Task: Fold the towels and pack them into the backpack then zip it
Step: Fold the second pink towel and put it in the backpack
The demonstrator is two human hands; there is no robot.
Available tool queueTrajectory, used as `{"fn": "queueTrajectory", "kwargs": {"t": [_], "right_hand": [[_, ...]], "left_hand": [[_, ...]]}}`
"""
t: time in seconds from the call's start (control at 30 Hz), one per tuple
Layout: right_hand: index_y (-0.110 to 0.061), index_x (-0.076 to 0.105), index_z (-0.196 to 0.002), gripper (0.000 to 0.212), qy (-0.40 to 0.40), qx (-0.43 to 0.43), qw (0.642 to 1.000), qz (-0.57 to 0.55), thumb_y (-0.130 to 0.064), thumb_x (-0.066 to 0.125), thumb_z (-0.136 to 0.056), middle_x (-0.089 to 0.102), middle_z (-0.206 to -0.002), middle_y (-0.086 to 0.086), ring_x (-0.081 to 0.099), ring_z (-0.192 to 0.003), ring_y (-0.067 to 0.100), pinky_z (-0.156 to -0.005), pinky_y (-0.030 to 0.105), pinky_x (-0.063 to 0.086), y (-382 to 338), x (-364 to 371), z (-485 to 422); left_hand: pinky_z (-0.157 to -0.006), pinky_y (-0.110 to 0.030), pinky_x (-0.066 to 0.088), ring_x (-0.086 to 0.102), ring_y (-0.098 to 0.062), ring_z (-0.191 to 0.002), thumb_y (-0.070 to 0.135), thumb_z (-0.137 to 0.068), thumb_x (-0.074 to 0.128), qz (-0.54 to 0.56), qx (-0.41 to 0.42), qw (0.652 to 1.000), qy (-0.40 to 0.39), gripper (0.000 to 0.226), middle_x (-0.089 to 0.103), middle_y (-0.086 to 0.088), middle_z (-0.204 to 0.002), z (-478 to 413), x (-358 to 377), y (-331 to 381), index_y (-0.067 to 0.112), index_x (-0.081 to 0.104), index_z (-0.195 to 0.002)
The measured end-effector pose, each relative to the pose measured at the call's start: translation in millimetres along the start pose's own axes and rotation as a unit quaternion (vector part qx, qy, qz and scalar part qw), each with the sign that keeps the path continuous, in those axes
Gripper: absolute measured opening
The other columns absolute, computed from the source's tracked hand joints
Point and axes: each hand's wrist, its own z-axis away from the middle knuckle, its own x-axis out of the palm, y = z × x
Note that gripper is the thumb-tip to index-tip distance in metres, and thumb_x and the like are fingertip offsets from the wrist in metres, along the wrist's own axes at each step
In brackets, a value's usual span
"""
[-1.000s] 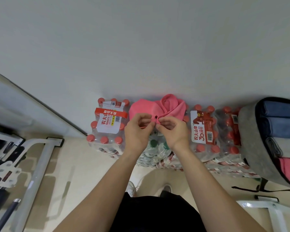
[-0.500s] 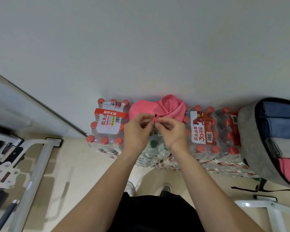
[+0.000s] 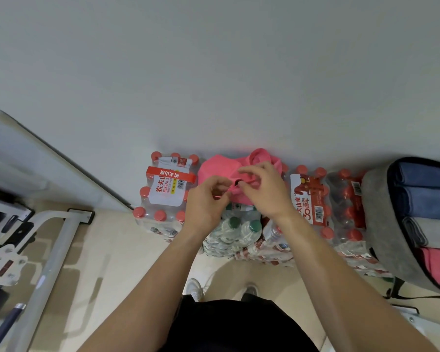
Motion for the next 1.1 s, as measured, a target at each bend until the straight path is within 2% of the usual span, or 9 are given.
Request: {"fn": "queueTrajectory", "kwargs": {"t": [0.1, 0.23, 0.33, 0.47, 0.6, 0.73, 0.87, 1.0, 1.1], "right_hand": [[-0.038, 0.073, -0.107, 0.022, -0.111, -0.048, 0.984, 0.134, -0.037, 0.07, -0.085, 0.055, -0.119, -0.008, 0.047, -0.116, 0.014, -0.099, 0.033, 0.036, -0.6, -8.2, -22.4], [-0.039, 0.068, -0.082, 0.005, -0.175, -0.074, 0.967, 0.169, -0.037, 0.073, -0.082, 0.058, -0.111, -0.013, 0.05, -0.107, 0.012, -0.094, 0.038, 0.042, -14.2, -19.7, -38.5], [-0.033, 0.063, -0.084, 0.006, -0.162, -0.1, 0.961, 0.2, -0.033, 0.069, -0.084, 0.063, -0.09, -0.016, 0.06, -0.087, 0.009, -0.08, 0.033, 0.048, -24.4, -30.3, -45.8], [-0.032, 0.057, -0.088, 0.014, -0.138, -0.111, 0.954, 0.241, -0.022, 0.065, -0.082, 0.059, -0.082, -0.016, 0.058, -0.078, 0.012, -0.066, 0.028, 0.041, -38.6, -43.7, -57.1], [-0.027, 0.059, -0.085, 0.018, -0.095, -0.084, 0.963, 0.238, -0.014, 0.063, -0.074, 0.061, -0.085, -0.007, 0.058, -0.078, 0.017, -0.067, 0.034, 0.05, -47.1, -59.7, -71.5], [-0.025, 0.056, -0.079, 0.014, -0.089, -0.069, 0.962, 0.248, -0.018, 0.066, -0.072, 0.059, -0.082, -0.007, 0.057, -0.077, 0.018, -0.064, 0.032, 0.046, -49.5, -78.8, -82.8], [-0.026, 0.056, -0.08, 0.013, -0.102, -0.032, 0.956, 0.272, -0.024, 0.069, -0.075, 0.059, -0.078, -0.011, 0.056, -0.075, 0.015, -0.06, 0.029, 0.039, -43.2, -100.1, -88.8], [-0.03, 0.054, -0.079, 0.019, -0.105, -0.012, 0.959, 0.263, -0.022, 0.071, -0.079, 0.058, -0.081, -0.013, 0.058, -0.079, 0.016, -0.063, 0.03, 0.042, -31.3, -115.5, -89.2], [-0.031, 0.054, -0.077, 0.021, -0.099, 0.009, 0.962, 0.254, -0.021, 0.072, -0.078, 0.058, -0.083, -0.013, 0.058, -0.082, 0.016, -0.068, 0.032, 0.048, -22.4, -126.4, -87.2]], "left_hand": [[-0.071, -0.014, 0.053, 0.065, 0.005, -0.079, 0.021, -0.084, 0.076, -0.023, 0.011, 1.0, -0.01, 0.016, 0.07, 0.016, -0.082, -0.1, -5.0, -1.8, 0.027, 0.07, -0.097], [-0.073, -0.019, 0.054, 0.065, 0.005, -0.081, 0.021, -0.085, 0.076, -0.048, 0.026, 0.998, -0.012, 0.015, 0.07, 0.017, -0.083, -2.4, -16.6, -3.7, 0.027, 0.07, -0.097], [-0.075, -0.021, 0.055, 0.065, 0.005, -0.081, 0.018, -0.085, 0.075, -0.071, 0.029, 0.997, 0.009, 0.015, 0.07, 0.016, -0.083, -12.1, -32.6, -4.2, 0.024, 0.071, -0.097], [-0.078, -0.022, 0.056, 0.066, 0.001, -0.079, 0.011, -0.083, 0.07, -0.113, 0.059, 0.992, 0.023, 0.018, 0.07, 0.013, -0.083, -39.1, -58.3, 10.2, 0.023, 0.072, -0.097], [-0.079, -0.021, 0.055, 0.066, 0.002, -0.076, 0.011, -0.083, 0.067, -0.14, 0.095, 0.985, 0.022, 0.019, 0.071, 0.012, -0.083, -66.7, -77.8, 31.5, 0.021, 0.074, -0.098], [-0.077, -0.023, 0.055, 0.066, 0.003, -0.075, 0.012, -0.083, 0.067, -0.174, 0.135, 0.975, 0.016, 0.018, 0.071, 0.013, -0.082, -85.4, -87.7, 46.6, 0.022, 0.073, -0.097], [-0.073, -0.009, 0.047, 0.061, 0.01, -0.073, 0.013, -0.084, 0.068, -0.196, 0.149, 0.969, 0.022, 0.018, 0.068, 0.016, -0.081, -100.2, -94.5, 52.7, 0.024, 0.073, -0.098], [-0.077, -0.018, 0.051, 0.065, -0.001, -0.077, 0.013, -0.084, 0.068, -0.219, 0.167, 0.961, 0.022, 0.018, 0.069, 0.015, -0.082, -111.6, -96.7, 52.7, 0.023, 0.072, -0.098], [-0.075, -0.015, 0.047, 0.065, -0.003, -0.077, 0.013, -0.085, 0.067, -0.231, 0.157, 0.96, 0.023, 0.018, 0.072, 0.011, -0.086, -121.3, -99.9, 46.3, 0.023, 0.072, -0.099]]}}
